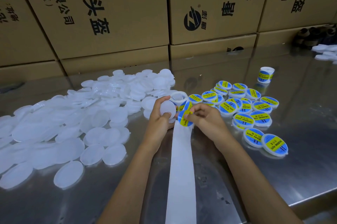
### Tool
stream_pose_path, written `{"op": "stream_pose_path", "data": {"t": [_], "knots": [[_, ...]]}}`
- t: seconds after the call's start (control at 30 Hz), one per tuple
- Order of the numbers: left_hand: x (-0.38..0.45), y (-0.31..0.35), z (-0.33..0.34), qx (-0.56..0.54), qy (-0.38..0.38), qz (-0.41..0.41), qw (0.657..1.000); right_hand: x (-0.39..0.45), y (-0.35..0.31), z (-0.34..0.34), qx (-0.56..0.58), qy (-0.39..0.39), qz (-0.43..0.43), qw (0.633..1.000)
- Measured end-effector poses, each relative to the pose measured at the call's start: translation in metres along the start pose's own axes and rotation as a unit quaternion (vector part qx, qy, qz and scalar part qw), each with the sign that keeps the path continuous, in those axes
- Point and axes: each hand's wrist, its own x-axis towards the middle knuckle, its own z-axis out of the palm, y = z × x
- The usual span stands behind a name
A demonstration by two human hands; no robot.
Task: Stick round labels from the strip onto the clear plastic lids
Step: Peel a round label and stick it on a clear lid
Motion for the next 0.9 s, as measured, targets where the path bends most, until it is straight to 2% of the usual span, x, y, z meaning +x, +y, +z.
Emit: {"op": "stream_pose_path", "data": {"t": [0.17,0.27,0.4,0.63,0.9], "knots": [[-0.001,0.004,0.0,-0.056,-0.011,-0.033,0.998,-0.002,-0.006,-0.003,0.123,0.057,0.023,0.99],[0.002,0.009,-0.006,-0.205,-0.01,-0.082,0.975,-0.004,-0.013,-0.004,0.203,0.042,0.021,0.978],[0.0,0.016,-0.009,-0.339,-0.034,-0.103,0.935,-0.012,-0.018,0.011,0.168,0.006,0.004,0.986],[-0.008,0.024,0.002,-0.316,-0.069,-0.125,0.938,-0.016,-0.016,0.027,0.071,0.06,-0.088,0.992],[-0.014,0.031,0.01,-0.301,-0.066,-0.139,0.941,-0.015,-0.011,0.029,0.004,0.08,-0.13,0.988]]}}
